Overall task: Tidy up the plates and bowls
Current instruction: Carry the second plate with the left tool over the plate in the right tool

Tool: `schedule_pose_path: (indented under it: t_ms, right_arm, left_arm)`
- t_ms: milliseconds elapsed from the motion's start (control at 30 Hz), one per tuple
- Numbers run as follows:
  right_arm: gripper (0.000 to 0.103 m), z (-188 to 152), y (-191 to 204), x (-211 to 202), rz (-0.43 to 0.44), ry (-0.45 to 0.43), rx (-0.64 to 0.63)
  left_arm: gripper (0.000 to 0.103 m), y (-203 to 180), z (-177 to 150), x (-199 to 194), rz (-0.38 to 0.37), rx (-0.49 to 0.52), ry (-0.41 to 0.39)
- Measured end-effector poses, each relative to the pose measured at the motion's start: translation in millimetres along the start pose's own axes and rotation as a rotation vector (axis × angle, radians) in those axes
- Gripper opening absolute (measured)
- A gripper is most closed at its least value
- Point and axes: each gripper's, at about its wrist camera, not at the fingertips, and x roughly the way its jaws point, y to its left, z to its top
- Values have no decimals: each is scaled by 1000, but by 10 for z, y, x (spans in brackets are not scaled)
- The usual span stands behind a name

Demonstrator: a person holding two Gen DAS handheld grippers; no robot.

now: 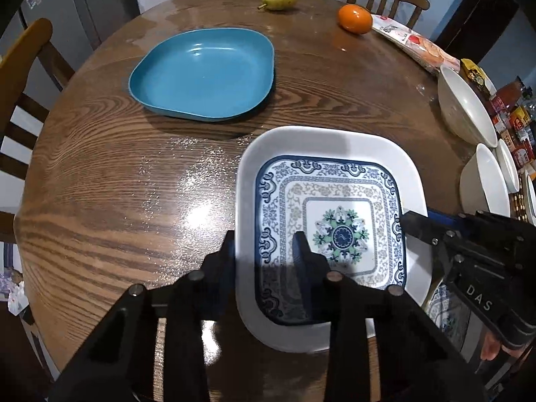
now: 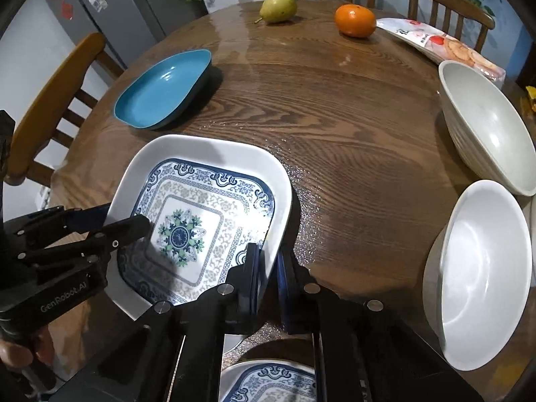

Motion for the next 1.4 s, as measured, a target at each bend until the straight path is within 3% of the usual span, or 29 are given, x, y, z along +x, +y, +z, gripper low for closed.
schedule_pose_path:
  t_ms: [367,667,933,1400]
  right_arm:
    - [11,-212,-99,-587,31,-101,53]
    - [11,-723,-434,-1095,21,-133,114]
    - [11,-1202,-720,-1174,16,-80,170]
    - [11,-1467,-819,-970,29,-29,199]
  left_arm:
    - [27,-260,-239,-549,-1,32,-89]
    - [27,-772,-589,-772,-47,105,-105]
    - [27,-1147,-923,-655,-73,146,-45]
    - [28,-1341,-1103,-464,-24,154,-13]
